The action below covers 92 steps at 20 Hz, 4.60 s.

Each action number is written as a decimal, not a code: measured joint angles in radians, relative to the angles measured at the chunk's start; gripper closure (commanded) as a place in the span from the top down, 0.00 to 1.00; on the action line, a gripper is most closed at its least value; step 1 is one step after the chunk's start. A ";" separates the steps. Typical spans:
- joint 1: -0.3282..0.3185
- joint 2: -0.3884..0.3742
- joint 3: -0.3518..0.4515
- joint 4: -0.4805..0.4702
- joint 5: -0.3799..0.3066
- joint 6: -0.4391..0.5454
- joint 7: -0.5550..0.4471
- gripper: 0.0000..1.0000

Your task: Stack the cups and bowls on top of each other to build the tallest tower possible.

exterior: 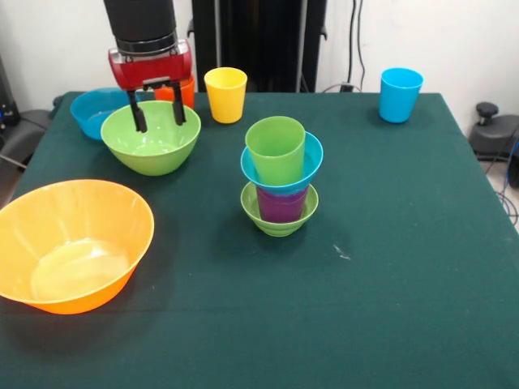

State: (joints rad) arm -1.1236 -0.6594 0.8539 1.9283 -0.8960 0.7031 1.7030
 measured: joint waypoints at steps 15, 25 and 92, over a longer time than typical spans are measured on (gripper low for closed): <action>0.036 -0.036 -0.055 0.073 -0.003 -0.092 0.000 1.00; 0.156 -0.020 -0.172 0.075 -0.041 -0.257 0.000 1.00; 0.231 0.102 -0.438 0.027 -0.131 -0.412 0.000 1.00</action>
State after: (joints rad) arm -0.8926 -0.5579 0.4162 1.9548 -1.0269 0.2907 1.7032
